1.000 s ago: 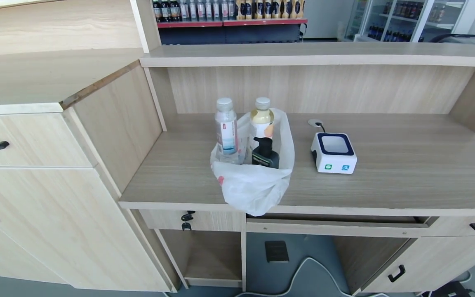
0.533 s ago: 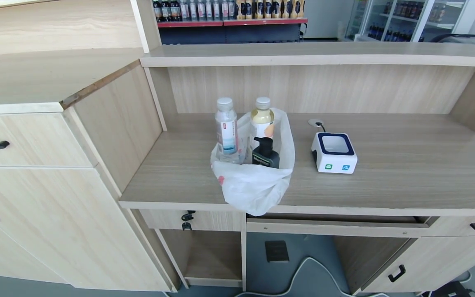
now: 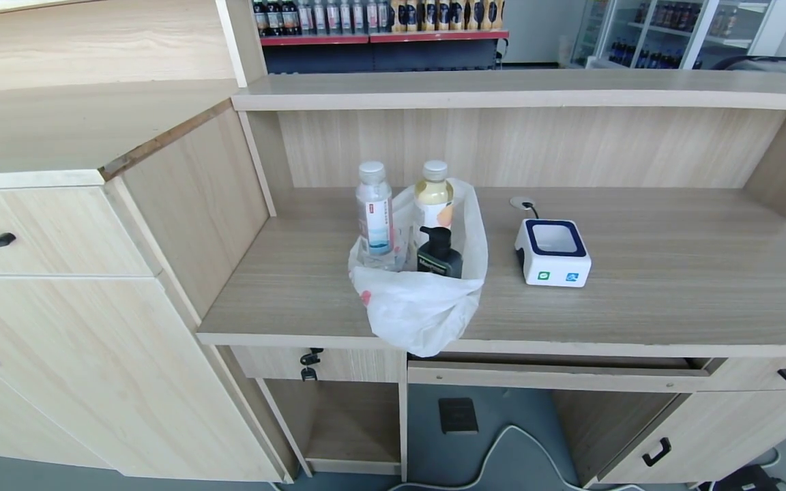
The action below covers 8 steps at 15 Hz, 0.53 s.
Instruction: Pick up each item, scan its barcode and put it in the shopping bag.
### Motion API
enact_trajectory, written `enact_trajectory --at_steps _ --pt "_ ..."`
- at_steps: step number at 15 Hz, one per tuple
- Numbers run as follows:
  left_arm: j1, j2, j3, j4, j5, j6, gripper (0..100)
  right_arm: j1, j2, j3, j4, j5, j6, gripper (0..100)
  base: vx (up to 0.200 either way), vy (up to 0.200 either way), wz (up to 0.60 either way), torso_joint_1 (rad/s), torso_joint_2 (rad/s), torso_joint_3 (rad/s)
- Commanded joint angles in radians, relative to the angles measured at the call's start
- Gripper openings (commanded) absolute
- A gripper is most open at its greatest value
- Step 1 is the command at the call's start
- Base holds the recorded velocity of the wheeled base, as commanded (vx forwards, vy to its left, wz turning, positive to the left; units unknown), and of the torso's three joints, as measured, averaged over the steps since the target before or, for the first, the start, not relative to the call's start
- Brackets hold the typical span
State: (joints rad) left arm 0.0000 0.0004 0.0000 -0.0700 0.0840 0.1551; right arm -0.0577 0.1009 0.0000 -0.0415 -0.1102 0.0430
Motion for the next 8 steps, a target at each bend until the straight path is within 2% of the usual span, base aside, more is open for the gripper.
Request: enact_trajectory --at_steps 1,2,8 --pt "0.000 0.000 0.000 -0.001 0.000 0.000 100 0.044 -0.052 0.000 0.003 0.004 0.009 100 0.000 0.000 0.00 0.000 0.00 0.000" --pt "0.000 0.000 0.000 -0.001 0.000 0.000 100 0.056 -0.101 -0.002 0.052 0.007 0.009 100 0.000 0.000 0.00 0.000 0.00 0.000" --pt "0.000 0.000 0.000 -0.001 0.000 0.000 100 0.059 -0.101 -0.005 0.060 0.006 0.061 100 0.000 0.000 0.00 0.000 0.00 0.000"
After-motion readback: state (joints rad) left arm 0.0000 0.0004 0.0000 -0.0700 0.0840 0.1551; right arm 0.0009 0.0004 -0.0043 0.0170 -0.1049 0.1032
